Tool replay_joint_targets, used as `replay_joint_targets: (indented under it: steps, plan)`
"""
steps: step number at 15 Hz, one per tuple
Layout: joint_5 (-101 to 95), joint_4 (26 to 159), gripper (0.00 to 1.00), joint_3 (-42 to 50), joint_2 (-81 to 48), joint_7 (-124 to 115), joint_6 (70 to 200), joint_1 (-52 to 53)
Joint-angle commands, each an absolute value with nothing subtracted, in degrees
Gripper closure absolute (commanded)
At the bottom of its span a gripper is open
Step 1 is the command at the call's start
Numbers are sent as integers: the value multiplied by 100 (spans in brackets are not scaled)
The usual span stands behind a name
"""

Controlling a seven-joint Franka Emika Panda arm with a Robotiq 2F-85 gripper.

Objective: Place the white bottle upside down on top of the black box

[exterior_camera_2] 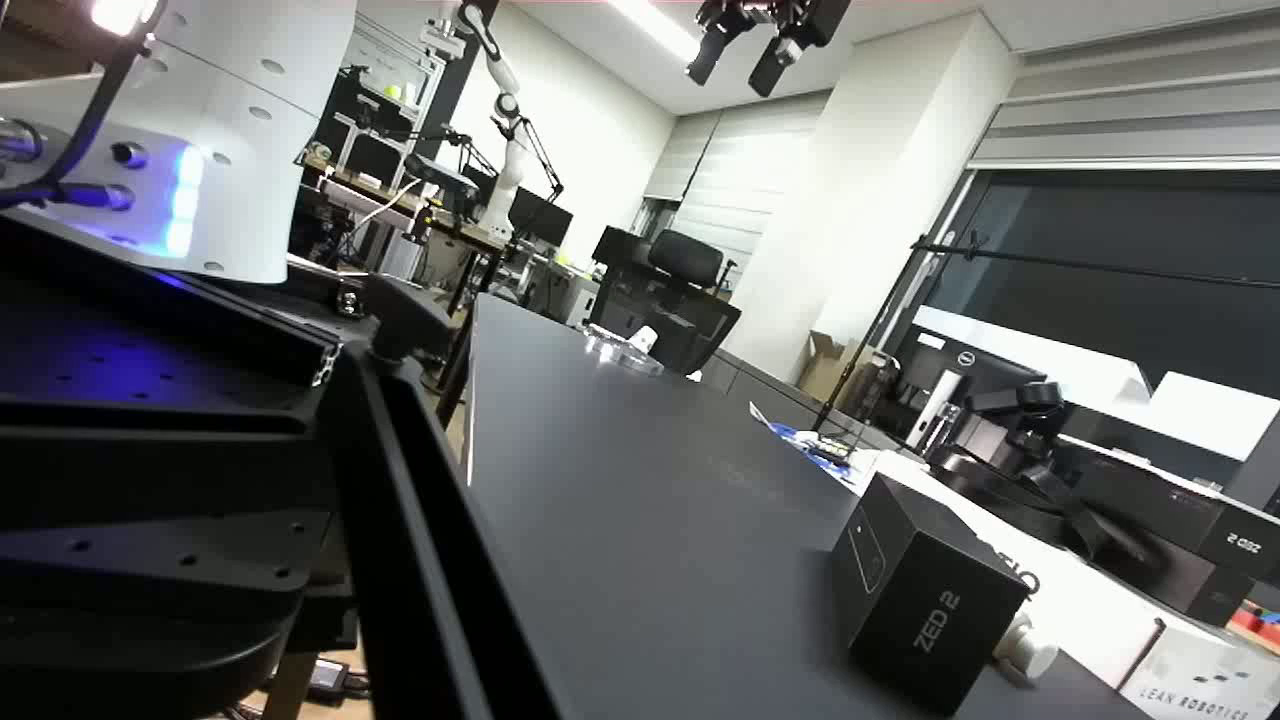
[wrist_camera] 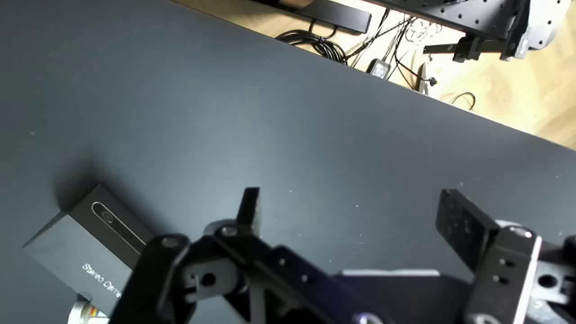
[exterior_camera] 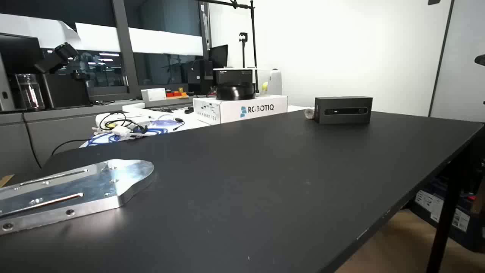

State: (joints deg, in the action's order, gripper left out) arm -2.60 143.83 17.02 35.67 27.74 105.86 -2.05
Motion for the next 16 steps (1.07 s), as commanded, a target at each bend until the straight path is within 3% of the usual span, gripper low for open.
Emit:
replay_joint_targets:
  steps: [1, 9, 16]
  plan:
    - [-221, 14375, 0, 1640, 3551, 2808, 10579, -276]
    - [-221, 14375, 0, 1640, 3551, 2810, 10580, -275]
    - [315, 13586, 0, 1725, 2344, 1806, 12332, -542]
